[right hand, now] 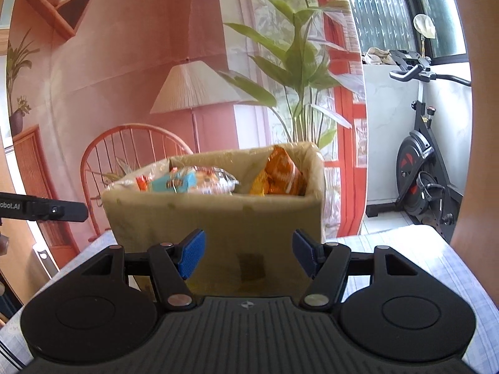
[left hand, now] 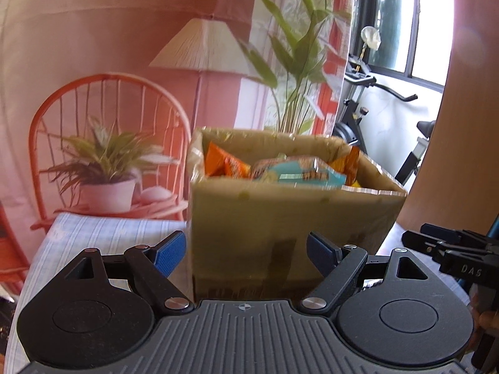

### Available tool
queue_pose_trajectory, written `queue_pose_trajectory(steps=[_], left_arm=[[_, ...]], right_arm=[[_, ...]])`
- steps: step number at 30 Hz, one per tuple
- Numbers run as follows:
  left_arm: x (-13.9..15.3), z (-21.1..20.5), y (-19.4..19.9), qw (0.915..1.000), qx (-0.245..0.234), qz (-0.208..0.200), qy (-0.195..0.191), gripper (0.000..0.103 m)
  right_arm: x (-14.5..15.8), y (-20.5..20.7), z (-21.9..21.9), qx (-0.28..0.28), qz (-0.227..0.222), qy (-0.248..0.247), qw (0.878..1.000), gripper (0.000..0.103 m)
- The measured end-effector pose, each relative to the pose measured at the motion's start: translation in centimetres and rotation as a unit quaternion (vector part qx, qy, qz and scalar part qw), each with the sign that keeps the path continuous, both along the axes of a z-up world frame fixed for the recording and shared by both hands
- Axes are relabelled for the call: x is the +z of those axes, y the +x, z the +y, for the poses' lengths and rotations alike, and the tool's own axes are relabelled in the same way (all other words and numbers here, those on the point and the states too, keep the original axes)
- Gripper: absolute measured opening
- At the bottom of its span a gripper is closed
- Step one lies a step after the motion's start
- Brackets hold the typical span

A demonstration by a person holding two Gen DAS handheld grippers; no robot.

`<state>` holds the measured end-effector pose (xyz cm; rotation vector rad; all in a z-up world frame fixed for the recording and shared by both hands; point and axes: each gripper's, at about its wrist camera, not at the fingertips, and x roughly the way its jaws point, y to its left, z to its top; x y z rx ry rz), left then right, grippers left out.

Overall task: Organize snacks
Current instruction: 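Move both grippers back down toward the remaining snacks on the table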

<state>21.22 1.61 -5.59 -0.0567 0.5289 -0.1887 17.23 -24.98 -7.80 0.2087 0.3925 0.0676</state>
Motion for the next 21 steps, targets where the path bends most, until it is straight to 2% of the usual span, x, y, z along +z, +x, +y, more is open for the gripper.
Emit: queue_pose_trajectory(steps=[8,16,21], left_arm=[[-2.3,1.0,-1.4,0.9995,0.014,0.024,-0.016,0.086],[-4.7,0.7,-3.1,0.9991,0.021,0.036,-0.005,0.086],[-6.4,1.2,-3.9,0.9983,0.025,0.051,-0.011,0.087]], right_arm=[[-2.5,-1.6,-0.5,-0.009,0.028,0.008,1.000,0.065],[-4.5,-2.8,-0.2,-0.005,0.042,0.000,0.999,0.065],[-6.0,-3.0,0.0,0.002,0.053,-0.003,0.999,0.065]])
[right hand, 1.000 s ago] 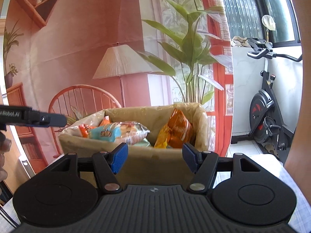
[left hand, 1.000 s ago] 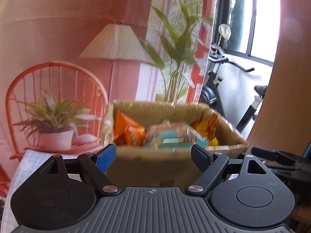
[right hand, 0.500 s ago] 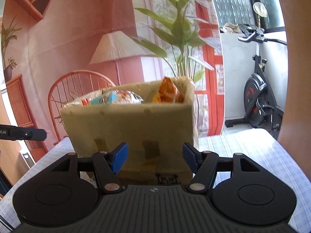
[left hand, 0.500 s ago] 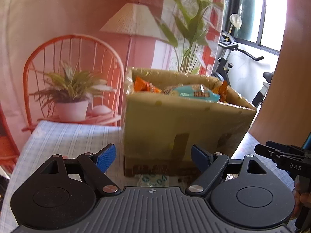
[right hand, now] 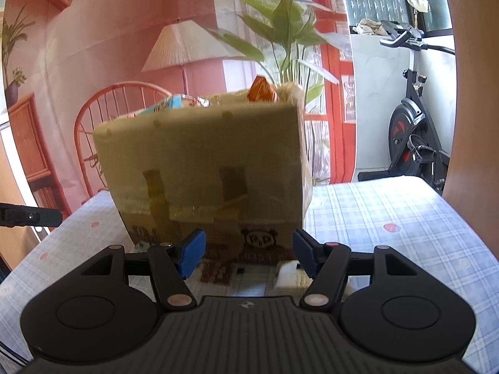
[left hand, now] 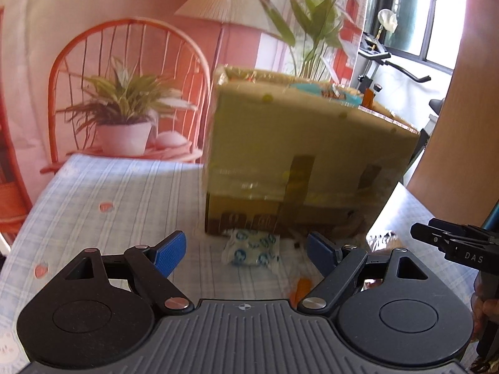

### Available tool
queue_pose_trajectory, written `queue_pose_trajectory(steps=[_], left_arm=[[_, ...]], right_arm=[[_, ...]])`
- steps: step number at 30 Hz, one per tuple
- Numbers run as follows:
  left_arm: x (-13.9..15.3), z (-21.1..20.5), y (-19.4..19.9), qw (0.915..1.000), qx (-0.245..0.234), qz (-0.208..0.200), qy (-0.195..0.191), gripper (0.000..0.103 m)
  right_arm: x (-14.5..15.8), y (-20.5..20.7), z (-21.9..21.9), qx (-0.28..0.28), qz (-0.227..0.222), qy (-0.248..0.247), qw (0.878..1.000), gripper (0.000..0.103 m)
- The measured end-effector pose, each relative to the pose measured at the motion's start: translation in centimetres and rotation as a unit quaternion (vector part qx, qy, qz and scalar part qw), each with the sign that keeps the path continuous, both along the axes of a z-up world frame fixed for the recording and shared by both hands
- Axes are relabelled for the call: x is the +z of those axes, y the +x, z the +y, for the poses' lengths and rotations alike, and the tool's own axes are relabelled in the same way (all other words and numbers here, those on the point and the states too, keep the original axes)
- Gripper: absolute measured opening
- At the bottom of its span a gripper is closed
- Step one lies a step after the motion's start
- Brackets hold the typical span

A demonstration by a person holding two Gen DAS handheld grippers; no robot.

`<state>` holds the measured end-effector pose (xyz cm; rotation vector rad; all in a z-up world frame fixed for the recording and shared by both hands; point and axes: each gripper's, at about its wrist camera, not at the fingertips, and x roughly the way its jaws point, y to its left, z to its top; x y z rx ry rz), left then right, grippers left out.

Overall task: Organize snacks
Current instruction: 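Move both grippers back down toward the remaining snacks on the table, then grasp the orange-print bread roll with the left gripper while the right approaches a sausage packet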

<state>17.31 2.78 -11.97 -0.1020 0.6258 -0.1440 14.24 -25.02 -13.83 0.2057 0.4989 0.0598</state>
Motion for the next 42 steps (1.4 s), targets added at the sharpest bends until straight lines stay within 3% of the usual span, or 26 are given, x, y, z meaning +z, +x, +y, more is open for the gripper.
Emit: queue_pose_trajectory(steps=[9,15,32,42], left_arm=[[-3.8,0.1,-1.3,0.9982,-0.007,0.050,-0.032,0.089],[-6.4,-1.5,-1.8,0.9961,-0.030,0.082,-0.013,0.089],[-9.0,-2.7,-2.9,0.9896,-0.052,0.134,0.007,0.089],[-9.8,-0.8,-1.7,0.9877,-0.003,0.157,-0.005,0.090]], right_arm=[[-3.3,-0.2,1.0,0.013,0.026,0.000,1.000,0.065],[-5.0,-0.6,1.7,0.021,0.042,0.007,0.999,0.065],[-7.6,-2.1,3.9,0.030,0.074,0.019,0.997,0.065],[-8.2,-1.9,4.1,0.035,0.084,0.015,0.996,0.065]])
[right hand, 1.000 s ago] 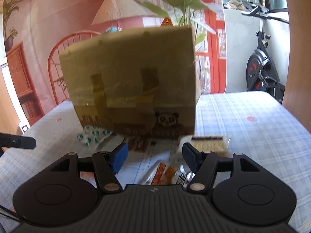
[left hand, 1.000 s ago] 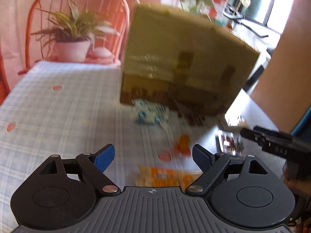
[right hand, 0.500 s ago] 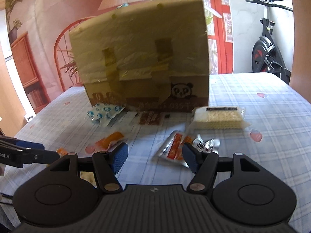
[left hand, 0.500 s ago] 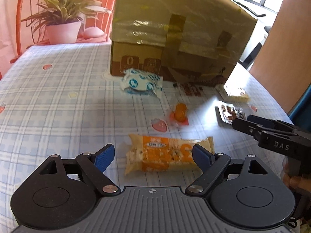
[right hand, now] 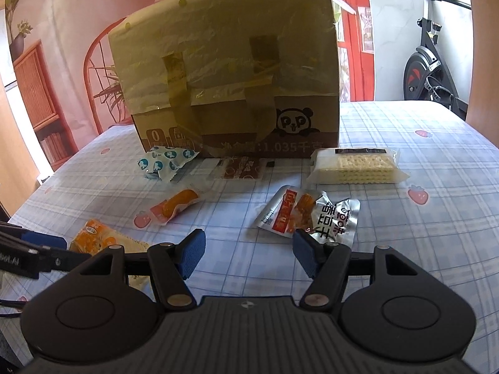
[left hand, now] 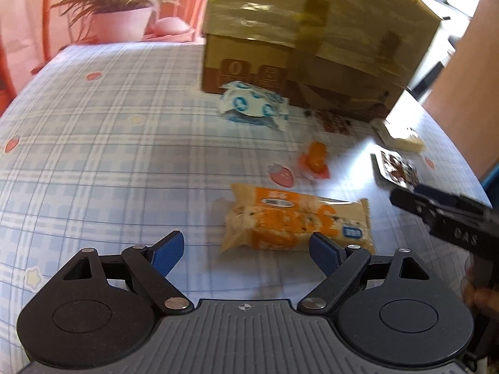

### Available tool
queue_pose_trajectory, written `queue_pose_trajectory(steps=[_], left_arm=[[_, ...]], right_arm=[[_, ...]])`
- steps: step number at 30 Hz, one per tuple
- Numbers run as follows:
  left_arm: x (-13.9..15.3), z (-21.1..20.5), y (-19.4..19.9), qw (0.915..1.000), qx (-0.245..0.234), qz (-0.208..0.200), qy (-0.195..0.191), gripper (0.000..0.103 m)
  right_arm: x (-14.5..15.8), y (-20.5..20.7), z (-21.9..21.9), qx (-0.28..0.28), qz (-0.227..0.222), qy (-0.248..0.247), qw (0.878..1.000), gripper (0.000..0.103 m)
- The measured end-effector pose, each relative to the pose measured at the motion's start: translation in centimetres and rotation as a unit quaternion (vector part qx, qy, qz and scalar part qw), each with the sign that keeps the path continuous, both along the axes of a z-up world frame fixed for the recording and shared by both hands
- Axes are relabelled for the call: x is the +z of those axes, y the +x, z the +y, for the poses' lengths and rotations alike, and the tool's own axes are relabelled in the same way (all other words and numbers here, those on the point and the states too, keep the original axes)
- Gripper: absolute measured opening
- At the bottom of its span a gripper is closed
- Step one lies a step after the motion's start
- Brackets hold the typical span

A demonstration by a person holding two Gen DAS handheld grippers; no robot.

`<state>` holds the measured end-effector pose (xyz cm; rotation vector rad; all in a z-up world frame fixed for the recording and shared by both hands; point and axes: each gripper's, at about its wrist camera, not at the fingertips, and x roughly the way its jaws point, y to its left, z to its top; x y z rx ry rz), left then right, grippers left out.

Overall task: Organize snacks
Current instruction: 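Grasp the orange-print bread roll with the left gripper while the right approaches a sausage packet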

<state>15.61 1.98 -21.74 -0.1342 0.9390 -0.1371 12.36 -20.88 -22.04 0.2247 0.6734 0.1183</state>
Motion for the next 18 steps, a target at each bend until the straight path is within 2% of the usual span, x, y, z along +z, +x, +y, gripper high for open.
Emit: queue_pose_trajectory(steps=[8,12,15,18], left_arm=[[-0.2,1.5,2.1,0.9988,0.043,-0.001,0.022,0.089],[-0.4,1.5,4.6,0.9981,0.055,-0.017,0.022,0.089],[-0.3,1.6,6.0,0.9978,0.063,-0.020,0.005,0.088],[0.8,1.6,5.6,0.9966,0.066,-0.021,-0.044,0.088]], right_arm=[[-0.2,0.1,0.0,0.001,0.003,-0.001,1.000,0.065],[-0.4,0.1,0.0,-0.001,0.005,-0.003,1.000,0.065],[-0.4,0.0,-0.1,-0.003,0.004,-0.005,1.000,0.065],[-0.4,-0.1,-0.2,-0.006,0.001,-0.003,1.000,0.065]])
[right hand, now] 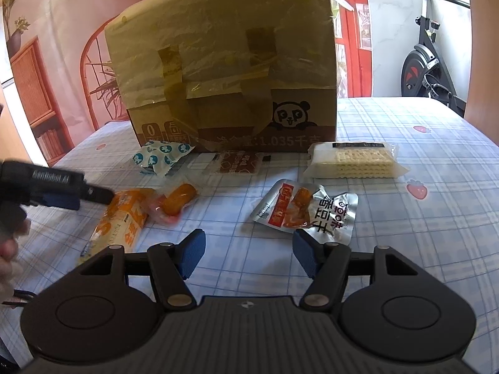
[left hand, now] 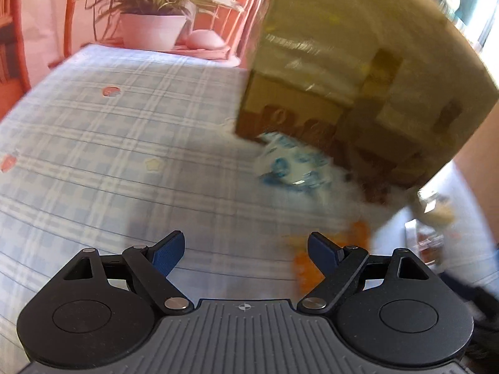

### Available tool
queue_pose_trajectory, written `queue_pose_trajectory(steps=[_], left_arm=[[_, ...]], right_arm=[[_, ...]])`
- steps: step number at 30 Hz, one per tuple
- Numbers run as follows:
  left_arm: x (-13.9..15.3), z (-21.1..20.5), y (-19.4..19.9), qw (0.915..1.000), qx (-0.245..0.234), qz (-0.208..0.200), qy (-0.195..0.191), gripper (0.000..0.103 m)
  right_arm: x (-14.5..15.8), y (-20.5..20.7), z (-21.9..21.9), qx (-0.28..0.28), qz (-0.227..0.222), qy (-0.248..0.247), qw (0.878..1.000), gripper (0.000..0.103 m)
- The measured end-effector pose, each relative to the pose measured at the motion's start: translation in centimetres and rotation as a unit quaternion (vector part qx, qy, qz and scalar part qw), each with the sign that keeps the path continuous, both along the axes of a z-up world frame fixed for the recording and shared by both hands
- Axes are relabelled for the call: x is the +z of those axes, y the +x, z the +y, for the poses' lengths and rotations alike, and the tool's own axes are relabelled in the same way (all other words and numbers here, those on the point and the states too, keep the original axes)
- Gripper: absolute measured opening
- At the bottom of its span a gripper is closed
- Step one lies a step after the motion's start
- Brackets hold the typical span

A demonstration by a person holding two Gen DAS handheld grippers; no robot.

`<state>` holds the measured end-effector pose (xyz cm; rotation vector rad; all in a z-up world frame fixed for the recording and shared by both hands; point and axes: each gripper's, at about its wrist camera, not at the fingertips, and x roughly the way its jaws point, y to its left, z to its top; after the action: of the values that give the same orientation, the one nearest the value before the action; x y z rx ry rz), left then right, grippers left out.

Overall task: Organize snacks
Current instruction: 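Grasp the orange-print bread roll with the left gripper while the right approaches a sausage packet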

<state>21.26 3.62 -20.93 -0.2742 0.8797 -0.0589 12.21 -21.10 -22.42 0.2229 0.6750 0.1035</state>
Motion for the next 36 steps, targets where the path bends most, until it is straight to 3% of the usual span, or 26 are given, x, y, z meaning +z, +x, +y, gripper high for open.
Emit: queue_pose_trajectory(steps=[5,14,20,21,25,28,36], left_arm=[[1.4,-2.7,-2.3,0.9984,-0.053,-0.018,0.002,0.089],[-1.3,-6.7,-3.1,0.9935,-0.104,0.005,0.045,0.089],[-1.5,-5.9,-3.7,0.9931,-0.108,-0.012,0.043,0.059],[-1.4,-5.6,-3.7,0.9936,-0.105,-0.014,0.038,0.052],[-1.2,-4.4,-3.8,0.9950,-0.092,-0.021,0.033,0.047],[-1.1,-4.2,-3.8,0.9954,-0.088,-0.024,0.027,0.045],[-1.2,-3.9,-4.1,0.9952,-0.090,-0.034,0.021,0.045]], right_arm=[[0.1,0.0,-0.6,-0.012,-0.004,0.007,1.000,0.065],[1.0,0.2,-1.6,-0.025,-0.010,0.000,1.000,0.065],[0.5,1.1,-3.2,-0.015,0.013,-0.055,0.998,0.065],[0.3,1.4,-3.5,-0.009,0.021,-0.064,0.998,0.066],[-0.5,2.4,-3.8,0.027,0.038,-0.114,0.992,0.073],[-0.7,3.5,-3.8,0.065,0.040,-0.129,0.989,0.080],[-0.7,6.2,-3.4,0.152,0.038,-0.145,0.977,0.081]])
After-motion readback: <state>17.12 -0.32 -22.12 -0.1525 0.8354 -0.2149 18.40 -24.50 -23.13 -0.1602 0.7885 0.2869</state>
